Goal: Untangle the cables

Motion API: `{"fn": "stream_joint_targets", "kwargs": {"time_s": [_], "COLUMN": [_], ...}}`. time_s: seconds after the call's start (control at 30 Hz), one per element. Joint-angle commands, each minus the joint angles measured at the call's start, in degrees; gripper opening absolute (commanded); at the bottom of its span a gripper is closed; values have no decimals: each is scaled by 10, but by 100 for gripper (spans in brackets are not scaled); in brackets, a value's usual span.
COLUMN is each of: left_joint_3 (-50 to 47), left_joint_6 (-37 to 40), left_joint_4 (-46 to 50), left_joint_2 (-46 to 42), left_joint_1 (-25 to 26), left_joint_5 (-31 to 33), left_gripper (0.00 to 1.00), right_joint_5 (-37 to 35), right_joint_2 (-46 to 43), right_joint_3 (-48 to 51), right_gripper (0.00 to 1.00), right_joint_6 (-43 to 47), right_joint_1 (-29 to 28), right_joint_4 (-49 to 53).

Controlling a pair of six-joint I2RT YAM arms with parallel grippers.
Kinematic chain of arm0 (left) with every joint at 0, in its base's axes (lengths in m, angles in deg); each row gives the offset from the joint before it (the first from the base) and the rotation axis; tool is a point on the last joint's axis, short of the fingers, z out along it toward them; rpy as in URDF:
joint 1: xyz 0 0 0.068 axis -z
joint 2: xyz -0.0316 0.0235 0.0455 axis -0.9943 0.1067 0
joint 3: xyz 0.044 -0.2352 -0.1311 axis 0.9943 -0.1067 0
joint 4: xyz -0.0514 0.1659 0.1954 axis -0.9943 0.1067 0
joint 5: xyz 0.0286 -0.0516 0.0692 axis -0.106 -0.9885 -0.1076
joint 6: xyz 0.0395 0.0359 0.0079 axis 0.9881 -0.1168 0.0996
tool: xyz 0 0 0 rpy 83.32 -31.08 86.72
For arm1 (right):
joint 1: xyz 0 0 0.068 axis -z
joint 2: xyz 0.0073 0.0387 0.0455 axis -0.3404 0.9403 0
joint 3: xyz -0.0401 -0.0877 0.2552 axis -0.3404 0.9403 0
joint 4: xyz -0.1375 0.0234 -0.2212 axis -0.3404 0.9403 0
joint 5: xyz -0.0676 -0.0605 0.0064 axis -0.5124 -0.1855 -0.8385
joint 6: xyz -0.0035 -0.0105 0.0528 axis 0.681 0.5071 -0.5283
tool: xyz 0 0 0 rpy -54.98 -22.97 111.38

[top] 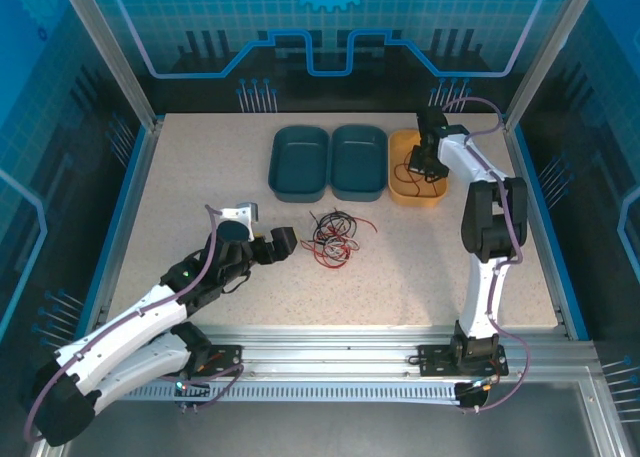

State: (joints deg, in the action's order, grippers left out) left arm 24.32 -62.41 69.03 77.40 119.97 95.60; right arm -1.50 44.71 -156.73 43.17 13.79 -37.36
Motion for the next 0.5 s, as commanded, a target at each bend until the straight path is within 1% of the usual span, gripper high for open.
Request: {"fn": "stream_joint_targets", "kwargs": {"time_s": [0.0,0.03,0.17,0.3,0.47], "left_joint_3": [-1,0,5,17,28], "left_joint_6": [-1,-2,-2,-4,-5], "left_joint_4": [3,3,9,17,16], "left_joint_2": [2,2,5,11,23], "left_joint_1": [-6,-7,-8,-10,-14], "left_joint_5": [4,4,4,0,0], "left_gripper": [99,99,99,99,99], "right_joint_5": [-7,-6,-10,-28,-34], "right_joint_2": [10,8,-13,-57,-130], "right_joint_3": [-23,-24,-22,-7,25], "right_gripper": [0,2,23,39,43], "right_joint_6": [10,14,29,39,47], "right_joint_1": [-5,-5,-10,-16,-28], "right_joint_4": [24,27,34,41,40]}}
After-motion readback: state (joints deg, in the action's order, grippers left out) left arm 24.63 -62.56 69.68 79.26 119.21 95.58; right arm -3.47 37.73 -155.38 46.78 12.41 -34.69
